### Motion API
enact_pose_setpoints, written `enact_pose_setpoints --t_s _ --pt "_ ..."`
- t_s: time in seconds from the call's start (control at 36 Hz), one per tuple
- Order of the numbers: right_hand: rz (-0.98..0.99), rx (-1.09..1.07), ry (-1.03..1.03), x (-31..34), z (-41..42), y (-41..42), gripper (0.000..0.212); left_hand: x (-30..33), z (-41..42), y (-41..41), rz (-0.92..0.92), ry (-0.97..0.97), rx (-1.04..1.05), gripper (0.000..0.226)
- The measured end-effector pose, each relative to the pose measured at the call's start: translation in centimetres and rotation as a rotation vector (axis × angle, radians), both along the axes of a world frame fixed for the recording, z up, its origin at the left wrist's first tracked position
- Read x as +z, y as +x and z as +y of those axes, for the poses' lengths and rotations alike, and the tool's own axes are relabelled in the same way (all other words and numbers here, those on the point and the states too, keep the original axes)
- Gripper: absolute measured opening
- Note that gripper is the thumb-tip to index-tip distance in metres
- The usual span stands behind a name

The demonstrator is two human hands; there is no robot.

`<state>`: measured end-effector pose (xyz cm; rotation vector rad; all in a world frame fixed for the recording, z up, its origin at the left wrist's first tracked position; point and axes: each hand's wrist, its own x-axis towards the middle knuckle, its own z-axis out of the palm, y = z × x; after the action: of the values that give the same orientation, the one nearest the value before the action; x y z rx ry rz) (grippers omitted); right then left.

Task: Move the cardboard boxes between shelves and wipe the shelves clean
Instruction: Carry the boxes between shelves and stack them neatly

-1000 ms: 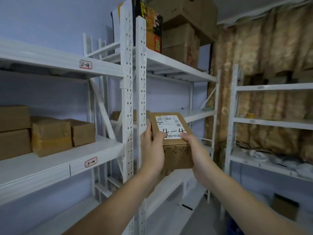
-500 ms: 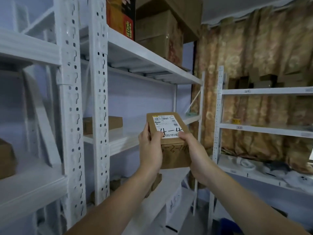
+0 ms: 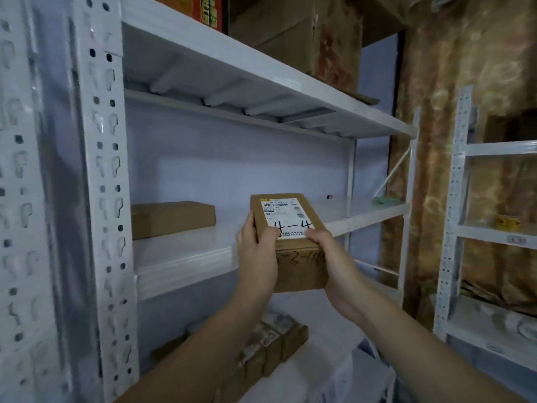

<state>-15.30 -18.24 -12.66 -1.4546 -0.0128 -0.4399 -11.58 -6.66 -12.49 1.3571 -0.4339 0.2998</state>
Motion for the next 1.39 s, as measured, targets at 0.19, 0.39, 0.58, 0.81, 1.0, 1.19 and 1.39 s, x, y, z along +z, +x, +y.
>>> enact_pose_setpoints --t_s 0.19,0.39,0.58,0.81,1.0,1.19,1.39 --pt "-0.041 0.193 0.002 0.7 -2.8 7.1 0.038 1.3 -1.4 3.7 0.098 -0.122 0.122 0.036" --pt "-0.085 0.398 0.055 1.5 0.7 13.5 0.051 2.6 1.7 7.1 0.065 -0.151 0.412 0.052" --pt "-0.109 0.544 0.037 3.3 6.2 19.3 0.032 4.0 6.6 10.9 0.004 -0.175 0.663 0.035" --pt "-0.203 0.673 -0.078 6.7 10.2 25.3 0.07 8.9 10.8 16.0 0.059 -0.064 0.806 0.035" --pt "-0.17 0.78 -0.216 9.4 12.0 30.1 0.041 10.2 12.1 20.2 0.11 0.035 0.875 0.044" --pt "-0.189 0.628 -0.621 8.7 14.4 34.0 0.067 8.6 13.7 24.1 0.223 -0.043 1.004 0.059" --pt "-0.239 0.657 -0.769 8.7 15.4 36.7 0.069 8.4 15.5 26.1 0.237 0.121 1.069 0.075"
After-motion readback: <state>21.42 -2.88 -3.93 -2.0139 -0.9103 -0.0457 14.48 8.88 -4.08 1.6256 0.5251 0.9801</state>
